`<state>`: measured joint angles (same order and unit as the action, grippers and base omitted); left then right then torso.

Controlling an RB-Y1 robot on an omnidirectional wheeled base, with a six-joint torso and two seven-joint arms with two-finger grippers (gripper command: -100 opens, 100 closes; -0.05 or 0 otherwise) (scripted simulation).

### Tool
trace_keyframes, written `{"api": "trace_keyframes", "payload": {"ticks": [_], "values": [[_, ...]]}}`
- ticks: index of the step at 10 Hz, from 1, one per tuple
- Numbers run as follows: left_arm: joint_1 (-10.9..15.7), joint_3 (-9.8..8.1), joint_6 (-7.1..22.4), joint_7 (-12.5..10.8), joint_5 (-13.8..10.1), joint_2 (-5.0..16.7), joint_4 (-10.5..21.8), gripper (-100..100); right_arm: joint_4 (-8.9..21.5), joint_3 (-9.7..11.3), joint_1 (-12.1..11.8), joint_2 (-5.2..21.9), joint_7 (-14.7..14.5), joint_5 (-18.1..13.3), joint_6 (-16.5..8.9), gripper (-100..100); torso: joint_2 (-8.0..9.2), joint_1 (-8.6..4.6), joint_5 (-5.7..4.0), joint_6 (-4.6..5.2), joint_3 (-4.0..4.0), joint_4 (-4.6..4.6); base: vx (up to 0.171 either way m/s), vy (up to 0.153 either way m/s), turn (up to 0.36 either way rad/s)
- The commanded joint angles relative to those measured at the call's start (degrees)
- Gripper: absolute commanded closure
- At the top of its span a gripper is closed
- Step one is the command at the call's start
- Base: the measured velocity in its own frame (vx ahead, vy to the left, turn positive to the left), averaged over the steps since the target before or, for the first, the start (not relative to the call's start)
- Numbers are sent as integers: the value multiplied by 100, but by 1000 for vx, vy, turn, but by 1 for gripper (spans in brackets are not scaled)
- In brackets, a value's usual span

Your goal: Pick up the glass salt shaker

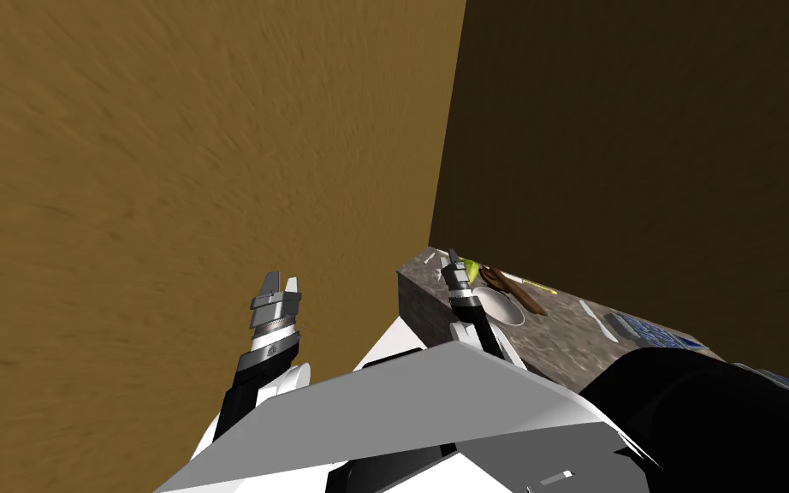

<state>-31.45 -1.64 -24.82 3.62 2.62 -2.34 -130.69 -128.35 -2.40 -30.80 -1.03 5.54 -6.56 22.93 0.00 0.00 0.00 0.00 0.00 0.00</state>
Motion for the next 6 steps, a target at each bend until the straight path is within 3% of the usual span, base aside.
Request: {"api": "trace_keyframes", "payload": {"ticks": [1,6], "values": [[0,0,0,0,0,0,0,0,76,11,45,201,-77,-19,-16,-100,0,0,0,0,0,0,-10,6,-14],[1,0,0,0,0,0,0,0,657,107,388,843,-712,-188,-148,-100,19,6,1,0,11,4,-45,21,-36]]}}
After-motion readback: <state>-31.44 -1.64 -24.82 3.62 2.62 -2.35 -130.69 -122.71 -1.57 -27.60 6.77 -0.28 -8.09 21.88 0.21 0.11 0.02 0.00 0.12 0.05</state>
